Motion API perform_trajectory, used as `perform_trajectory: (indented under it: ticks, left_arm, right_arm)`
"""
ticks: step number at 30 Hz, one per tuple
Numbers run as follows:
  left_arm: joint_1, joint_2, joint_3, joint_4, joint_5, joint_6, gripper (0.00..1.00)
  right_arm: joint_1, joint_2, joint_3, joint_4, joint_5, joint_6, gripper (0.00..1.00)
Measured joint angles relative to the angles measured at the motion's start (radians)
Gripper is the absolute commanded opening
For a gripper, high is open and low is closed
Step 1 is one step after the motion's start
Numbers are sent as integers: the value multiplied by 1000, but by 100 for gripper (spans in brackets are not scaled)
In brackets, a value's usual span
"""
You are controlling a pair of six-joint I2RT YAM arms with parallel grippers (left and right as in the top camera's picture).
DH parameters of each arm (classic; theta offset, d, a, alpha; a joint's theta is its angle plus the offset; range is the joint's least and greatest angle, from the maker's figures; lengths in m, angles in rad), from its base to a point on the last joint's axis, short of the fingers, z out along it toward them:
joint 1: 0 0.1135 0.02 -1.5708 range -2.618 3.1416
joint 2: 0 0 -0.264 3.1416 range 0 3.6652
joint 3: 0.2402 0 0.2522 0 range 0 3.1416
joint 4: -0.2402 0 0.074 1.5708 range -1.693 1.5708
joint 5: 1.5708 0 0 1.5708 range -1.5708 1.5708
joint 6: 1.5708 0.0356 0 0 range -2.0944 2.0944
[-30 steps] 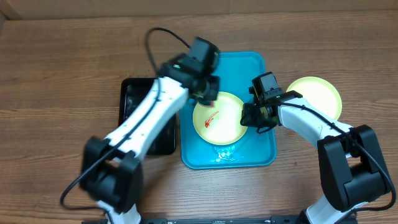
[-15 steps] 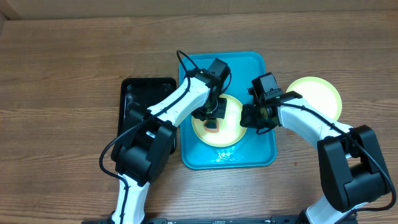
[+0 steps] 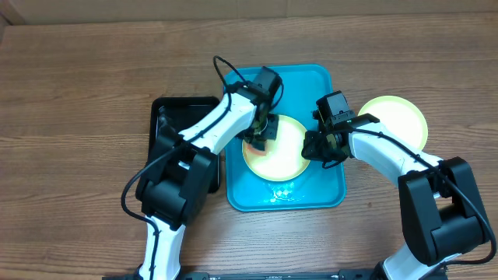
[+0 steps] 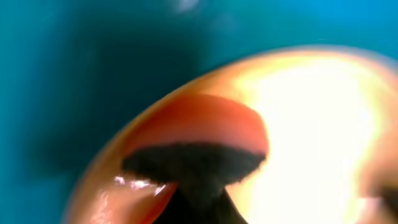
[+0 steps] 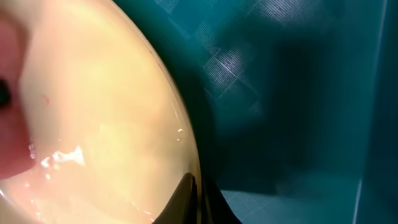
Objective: Clean dirty plates on tray and stack at the side
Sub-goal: 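Scrub the red sauce on the yellow plate with the left-held sponge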
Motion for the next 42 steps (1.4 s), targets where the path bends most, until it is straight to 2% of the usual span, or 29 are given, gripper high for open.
perform_trajectory:
  ticks: [2,6,13,18,21,26,29,33,38,42]
  left_arm:
    - [-7,13,-1,69,96,0,4]
    - [-48,41,-1,123,194,-17,4]
    - [-70,55,22,40,235,-52,4]
    - [-45,55,56,-148,170,-81,4]
    - [-21,54,75,-251,79,-84,4]
    - [-4,48,87,-312,-90,-75,4]
    - [-5,47,87,-301,-144,-71,4]
    - [-5,47,87,-254,-127,-68,4]
    - [-18,47,79,-59,69,-49,4]
    - [-80,55,76,5,200,-45,4]
  right_arm:
    - [0,0,0,0,0,1,4]
    - [0,0,0,-2,2,3,4]
    - [1,0,0,-11,-2,2,4]
    - [3,0,-1,-9,-9,-5,4]
    - [3,0,-1,-9,-11,-5,4]
    - [3,0,-1,-8,-14,-7,4]
    - [3,0,-1,-8,-14,-8,4]
    - [3,0,-1,-10,-14,-7,4]
    - [2,0,-1,-10,-14,-5,4]
    - [2,0,-1,-10,-14,-5,4]
